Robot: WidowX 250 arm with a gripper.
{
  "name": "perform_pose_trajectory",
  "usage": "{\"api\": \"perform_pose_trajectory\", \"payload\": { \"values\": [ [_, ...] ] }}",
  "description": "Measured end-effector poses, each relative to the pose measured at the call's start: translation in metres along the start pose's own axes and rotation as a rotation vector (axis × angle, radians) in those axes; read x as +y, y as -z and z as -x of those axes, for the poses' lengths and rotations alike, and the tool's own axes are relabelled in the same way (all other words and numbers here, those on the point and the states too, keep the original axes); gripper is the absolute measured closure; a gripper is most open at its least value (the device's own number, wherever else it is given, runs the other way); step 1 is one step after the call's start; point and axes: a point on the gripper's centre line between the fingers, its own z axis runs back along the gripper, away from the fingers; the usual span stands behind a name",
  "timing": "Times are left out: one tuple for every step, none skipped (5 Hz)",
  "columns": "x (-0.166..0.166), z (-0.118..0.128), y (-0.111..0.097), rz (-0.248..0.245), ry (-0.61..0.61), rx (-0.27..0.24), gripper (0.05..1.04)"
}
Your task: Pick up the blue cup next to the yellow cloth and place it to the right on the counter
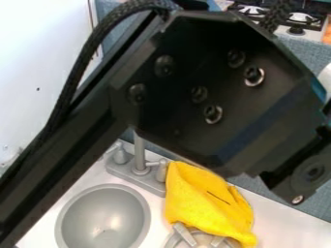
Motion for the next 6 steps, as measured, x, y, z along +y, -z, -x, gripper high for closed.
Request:
{"api": "perform_pose_trajectory", "payload": {
  "values": [
    [0.0, 0.002, 0.001, -0.002, -0.035, 0.001, 0.498],
    [-0.001, 0.003, -0.005, 0.002, -0.06, 0.028, 0.206],
    [0.0, 0.008, -0.01, 0.069, -0.095, 0.069, 0.068],
    [0.013, 0.019, -0.047, 0.105, -0.176, 0.021, 0.075],
    [0.022, 0.04, -0.064, 0.044, -0.269, 0.043, 0.077],
    [0.038, 0.076, -0.086, -0.001, -0.366, 0.013, 0.079]
  ]
}}
